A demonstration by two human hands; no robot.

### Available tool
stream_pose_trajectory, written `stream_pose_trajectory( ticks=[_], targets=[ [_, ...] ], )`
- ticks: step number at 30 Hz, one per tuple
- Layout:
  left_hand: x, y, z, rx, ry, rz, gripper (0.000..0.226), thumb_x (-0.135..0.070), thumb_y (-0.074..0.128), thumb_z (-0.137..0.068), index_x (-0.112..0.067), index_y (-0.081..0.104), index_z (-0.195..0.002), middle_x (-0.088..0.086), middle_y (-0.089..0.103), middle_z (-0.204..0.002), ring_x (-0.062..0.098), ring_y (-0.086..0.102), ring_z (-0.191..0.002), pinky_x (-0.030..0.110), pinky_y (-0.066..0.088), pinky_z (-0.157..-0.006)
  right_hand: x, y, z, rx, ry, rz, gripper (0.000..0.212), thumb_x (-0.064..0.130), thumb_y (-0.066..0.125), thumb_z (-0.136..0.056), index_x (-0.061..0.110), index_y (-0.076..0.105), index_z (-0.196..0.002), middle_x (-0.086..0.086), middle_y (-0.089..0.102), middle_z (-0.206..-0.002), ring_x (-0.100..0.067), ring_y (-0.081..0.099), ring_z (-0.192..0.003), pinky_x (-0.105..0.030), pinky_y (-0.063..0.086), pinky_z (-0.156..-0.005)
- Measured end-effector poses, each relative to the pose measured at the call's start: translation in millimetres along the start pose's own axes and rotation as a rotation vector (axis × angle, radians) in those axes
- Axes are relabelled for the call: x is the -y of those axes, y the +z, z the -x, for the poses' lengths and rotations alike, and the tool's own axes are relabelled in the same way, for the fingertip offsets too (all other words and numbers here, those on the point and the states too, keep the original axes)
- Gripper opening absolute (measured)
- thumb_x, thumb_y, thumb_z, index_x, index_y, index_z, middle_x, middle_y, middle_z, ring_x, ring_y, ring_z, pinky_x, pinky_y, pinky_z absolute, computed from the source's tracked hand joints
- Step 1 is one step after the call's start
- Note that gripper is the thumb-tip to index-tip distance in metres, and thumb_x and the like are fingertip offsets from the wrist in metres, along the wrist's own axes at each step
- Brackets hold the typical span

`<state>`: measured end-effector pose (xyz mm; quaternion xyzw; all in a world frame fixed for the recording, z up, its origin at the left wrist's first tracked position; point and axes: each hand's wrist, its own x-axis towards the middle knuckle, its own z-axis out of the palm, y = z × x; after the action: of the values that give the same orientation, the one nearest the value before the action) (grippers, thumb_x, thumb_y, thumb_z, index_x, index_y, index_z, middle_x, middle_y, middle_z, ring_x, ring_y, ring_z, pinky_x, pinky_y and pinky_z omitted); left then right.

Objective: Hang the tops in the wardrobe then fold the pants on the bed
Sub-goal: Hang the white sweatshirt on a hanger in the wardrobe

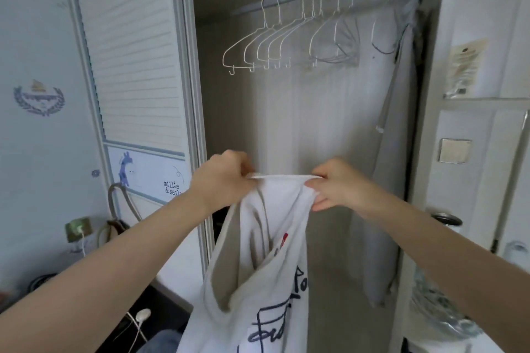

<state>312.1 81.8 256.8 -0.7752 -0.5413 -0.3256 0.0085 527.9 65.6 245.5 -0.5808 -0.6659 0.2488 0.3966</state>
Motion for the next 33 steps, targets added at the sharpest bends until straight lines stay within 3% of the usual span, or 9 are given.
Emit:
stream_pose_trajectory(
  ticks=[2, 4, 6, 11, 15, 18, 23, 28, 33],
  targets=[
    [-14.8, 9.2, 4.1, 0.102, 0.111, 0.058, 0.031, -0.035, 0.071, -0.078, -0.030, 0.060, -0.107, -0.011, 0.064, -0.097, 0.011, 0.062, -0.089, 0.030, 0.052, -0.077, 14.0, 10.9, -0.6, -0.001, -0.072, -0.062, 0.015, -0.001, 0.050, -0.087, -0.008, 0.061, -0.080, -0.015, 0.064, -0.072, -0.024, 0.069, -0.071, -0.032, 0.060, -0.061],
    [-27.4, 12.2, 3.1, 0.103, 0.118, 0.138, 0.024, -0.031, 0.070, -0.079, -0.024, 0.061, -0.100, -0.009, 0.065, -0.090, 0.008, 0.062, -0.081, 0.023, 0.051, -0.066, 23.8, 20.9, -2.6, 0.004, -0.119, -0.058, 0.015, 0.004, 0.048, -0.088, -0.003, 0.061, -0.083, -0.011, 0.059, -0.070, -0.017, 0.059, -0.063, -0.023, 0.048, -0.049],
    [-30.6, 4.5, -2.3, 0.167, 0.020, 0.258, 0.014, -0.029, 0.071, -0.080, -0.021, 0.062, -0.089, -0.007, 0.063, -0.078, 0.006, 0.060, -0.070, 0.018, 0.042, -0.051, 27.6, 23.1, -7.2, -0.020, -0.161, -0.054, 0.015, 0.008, 0.048, -0.090, 0.000, 0.060, -0.085, -0.010, 0.052, -0.073, -0.019, 0.049, -0.067, -0.025, 0.037, -0.055],
    [-23.6, -10.6, -13.8, 0.348, -0.065, 0.435, 0.031, -0.055, 0.072, -0.078, -0.024, 0.067, -0.076, -0.020, 0.055, -0.059, -0.006, 0.052, -0.055, 0.009, 0.036, -0.048, 23.1, 7.7, -10.2, -0.099, -0.264, -0.134, 0.012, 0.009, 0.063, -0.086, 0.012, 0.062, -0.097, -0.015, 0.067, -0.094, -0.021, 0.058, -0.079, -0.031, 0.045, -0.069],
    [-33.1, -3.3, -28.1, 0.216, 0.110, 0.179, 0.031, -0.047, 0.065, -0.088, -0.028, 0.057, -0.065, -0.010, 0.048, -0.062, 0.005, 0.046, -0.055, 0.016, 0.033, -0.048, 16.9, 1.2, -11.8, -0.006, -0.311, -0.104, 0.023, 0.015, 0.058, -0.091, 0.023, 0.055, -0.112, -0.021, 0.062, -0.086, -0.020, 0.054, -0.072, -0.030, 0.043, -0.067],
    [-29.6, -2.5, -46.0, 0.061, 0.105, 0.156, 0.033, -0.027, 0.058, -0.093, -0.017, 0.059, -0.062, -0.001, 0.052, -0.061, 0.013, 0.047, -0.057, 0.015, 0.031, -0.044, 3.5, 0.5, -18.2, -0.050, -0.285, 0.047, 0.030, 0.017, 0.058, -0.090, 0.028, 0.045, -0.115, -0.006, 0.062, -0.093, -0.017, 0.060, -0.079, -0.030, 0.049, -0.072],
    [-14.5, -3.5, -81.3, -0.267, 0.041, 0.317, 0.031, -0.022, 0.055, -0.095, -0.001, 0.063, -0.073, 0.008, 0.055, -0.065, 0.019, 0.048, -0.059, 0.022, 0.034, -0.050, -36.2, 13.8, -22.4, 0.094, -0.092, 0.565, 0.016, 0.021, 0.057, -0.091, 0.020, 0.049, -0.077, 0.002, 0.056, -0.078, -0.020, 0.059, -0.077, -0.022, 0.042, -0.058],
    [8.8, 0.2, -118.6, -0.329, 0.050, 0.391, 0.028, -0.025, 0.052, -0.098, -0.009, 0.066, -0.080, 0.005, 0.061, -0.073, 0.017, 0.054, -0.067, 0.025, 0.037, -0.056, -41.1, 14.2, -41.2, 0.015, 0.215, 0.008, 0.017, 0.023, 0.042, -0.101, 0.014, 0.055, -0.095, -0.005, 0.063, -0.085, -0.016, 0.065, -0.068, -0.024, 0.054, -0.047],
    [49.9, 7.2, -140.8, -0.296, 0.128, 0.244, 0.044, -0.044, 0.071, -0.081, -0.013, 0.054, -0.057, 0.000, 0.050, -0.053, 0.016, 0.049, -0.054, 0.027, 0.031, -0.049, -26.0, -3.6, -67.0, -0.223, 0.218, -0.300, 0.024, 0.016, 0.041, -0.099, 0.015, 0.051, -0.077, -0.002, 0.054, -0.069, -0.014, 0.052, -0.060, -0.025, 0.041, -0.052]
  ],
)
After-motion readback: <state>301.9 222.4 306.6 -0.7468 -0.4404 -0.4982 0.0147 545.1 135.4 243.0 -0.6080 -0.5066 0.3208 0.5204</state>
